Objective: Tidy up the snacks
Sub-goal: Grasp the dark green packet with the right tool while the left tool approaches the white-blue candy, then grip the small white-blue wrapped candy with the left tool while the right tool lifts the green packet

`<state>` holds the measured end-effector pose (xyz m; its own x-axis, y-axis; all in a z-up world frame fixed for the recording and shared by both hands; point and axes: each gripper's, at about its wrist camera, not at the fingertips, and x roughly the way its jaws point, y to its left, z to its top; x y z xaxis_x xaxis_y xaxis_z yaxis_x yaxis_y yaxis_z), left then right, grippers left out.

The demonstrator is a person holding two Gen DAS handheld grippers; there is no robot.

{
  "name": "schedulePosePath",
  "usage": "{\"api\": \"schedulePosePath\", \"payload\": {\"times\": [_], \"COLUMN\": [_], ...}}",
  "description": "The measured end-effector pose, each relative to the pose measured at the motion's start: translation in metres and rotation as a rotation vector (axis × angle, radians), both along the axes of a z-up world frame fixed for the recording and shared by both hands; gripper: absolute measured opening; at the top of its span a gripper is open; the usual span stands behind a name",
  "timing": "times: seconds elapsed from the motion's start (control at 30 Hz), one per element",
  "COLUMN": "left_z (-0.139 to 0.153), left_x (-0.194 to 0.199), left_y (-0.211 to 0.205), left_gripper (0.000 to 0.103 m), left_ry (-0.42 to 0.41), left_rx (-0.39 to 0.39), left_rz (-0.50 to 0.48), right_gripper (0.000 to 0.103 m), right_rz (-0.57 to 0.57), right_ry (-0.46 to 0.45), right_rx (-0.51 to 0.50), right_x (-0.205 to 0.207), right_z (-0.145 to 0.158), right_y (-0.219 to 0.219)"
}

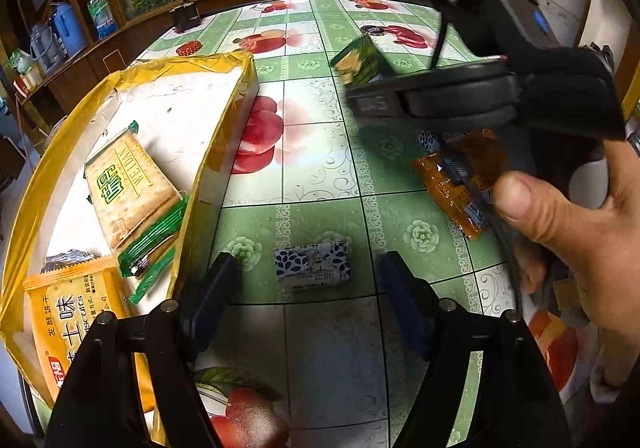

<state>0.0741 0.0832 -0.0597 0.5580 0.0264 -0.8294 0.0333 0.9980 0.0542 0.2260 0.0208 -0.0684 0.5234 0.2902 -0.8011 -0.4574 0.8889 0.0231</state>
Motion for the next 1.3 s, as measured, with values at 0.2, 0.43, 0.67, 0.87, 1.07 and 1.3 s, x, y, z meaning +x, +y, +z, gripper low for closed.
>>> {"api": "schedulePosePath", "payload": {"times": [0.2, 0.43, 0.67, 0.87, 1.07, 1.3], "left_z": [0.004, 0.005, 0.022, 0.037, 0.053, 0.062], "left_x": [0.001, -0.014, -0.032, -0.04, -0.047, -0.057], "left_y": [-0.005, 0.005, 0.014, 0.025, 0.033, 0.048], "left_gripper": [0.03, 0.029, 0.029, 0.029, 0.029, 0.029], "left_ry": [-0.003, -0.009, -0.051, -0.082, -0.125, -0.157], "left_rx": [-0.029, -0.106, -0.147, -0.185, -0.199, -0.206], "left_rz": [-0.017, -0.017, -0.018, -0.006, 0.001, 0.024], "right_gripper": [0.008, 0.008, 0.008, 0.008, 0.007, 0.0], "right_rz": [0.002, 0.012, 0.019, 0.026, 0.03, 0.072], "right_ry": [0.011, -0.015, 0.015, 0.042, 0.038, 0.005], "right_rx": [0.07, 0.207, 0.312, 0.38, 0.433, 0.472], "right_x": [-0.01, -0.04, -0.059, -0.069, -0.076, -0.089], "right_z": [0.006, 0.036, 0.042, 0.043, 0.053, 0.078], "right_y": [-0.027, -0.06, -0.081, -0.093, -0.098, -0.086]}}
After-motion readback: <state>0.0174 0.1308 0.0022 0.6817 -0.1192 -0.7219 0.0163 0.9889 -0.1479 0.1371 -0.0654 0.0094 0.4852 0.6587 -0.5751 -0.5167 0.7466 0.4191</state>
